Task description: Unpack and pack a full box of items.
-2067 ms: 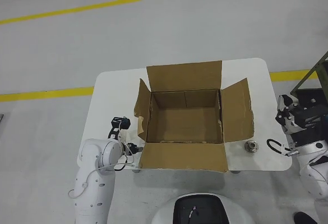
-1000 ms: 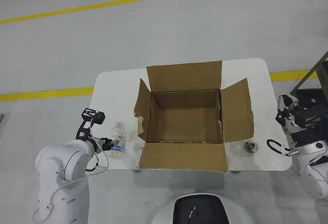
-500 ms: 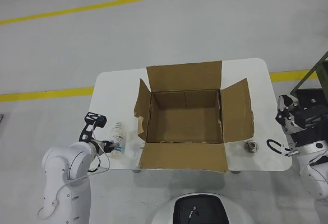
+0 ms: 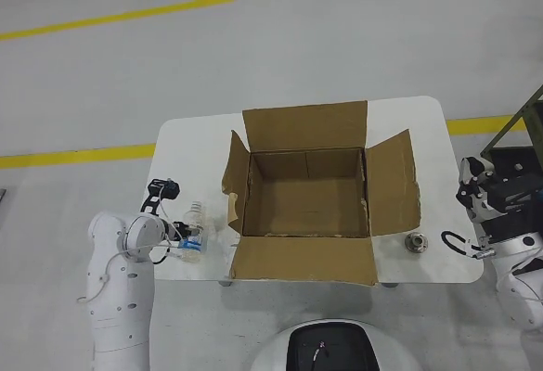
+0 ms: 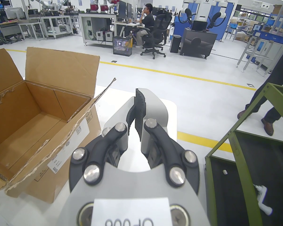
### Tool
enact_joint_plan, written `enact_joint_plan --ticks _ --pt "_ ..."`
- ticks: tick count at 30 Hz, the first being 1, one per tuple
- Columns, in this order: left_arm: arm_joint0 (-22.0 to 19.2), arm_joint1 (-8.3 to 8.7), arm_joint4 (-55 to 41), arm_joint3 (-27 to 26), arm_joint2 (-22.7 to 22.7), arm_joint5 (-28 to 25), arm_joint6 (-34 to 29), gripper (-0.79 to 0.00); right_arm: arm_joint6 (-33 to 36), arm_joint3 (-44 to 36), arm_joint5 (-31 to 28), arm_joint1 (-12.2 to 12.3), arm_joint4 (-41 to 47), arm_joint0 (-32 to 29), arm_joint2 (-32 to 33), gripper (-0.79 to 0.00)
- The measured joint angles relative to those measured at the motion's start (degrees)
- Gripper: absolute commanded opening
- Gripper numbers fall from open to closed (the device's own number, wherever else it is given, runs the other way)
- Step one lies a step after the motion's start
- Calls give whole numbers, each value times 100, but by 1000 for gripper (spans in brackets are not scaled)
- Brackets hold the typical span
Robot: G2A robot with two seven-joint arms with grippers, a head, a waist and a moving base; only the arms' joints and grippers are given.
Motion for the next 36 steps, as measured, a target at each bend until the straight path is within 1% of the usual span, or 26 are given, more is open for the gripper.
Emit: enact_joint_plan --ticks 12,14,17,24,35,36 --pt "13 0 5 -15 -3 -2 6 0 0 0 0 0 0 0 0 -785" --pt "54 3 5 4 5 6 89 0 0 0 0 0 0 0 0 -785" --pt "-6 23 11 261 52 -21 348 0 0 0 0 0 0 0 0 -785" --pt "-386 43 -13 1034 240 -22 502 0 0 0 0 0 0 0 0 -785" --pt "-629 40 -4 1756 658 15 723 0 0 0 0 0 0 0 0 -785" --pt "-652 40 7 1813 686 25 752 -43 0 0 0 0 0 0 0 -785"
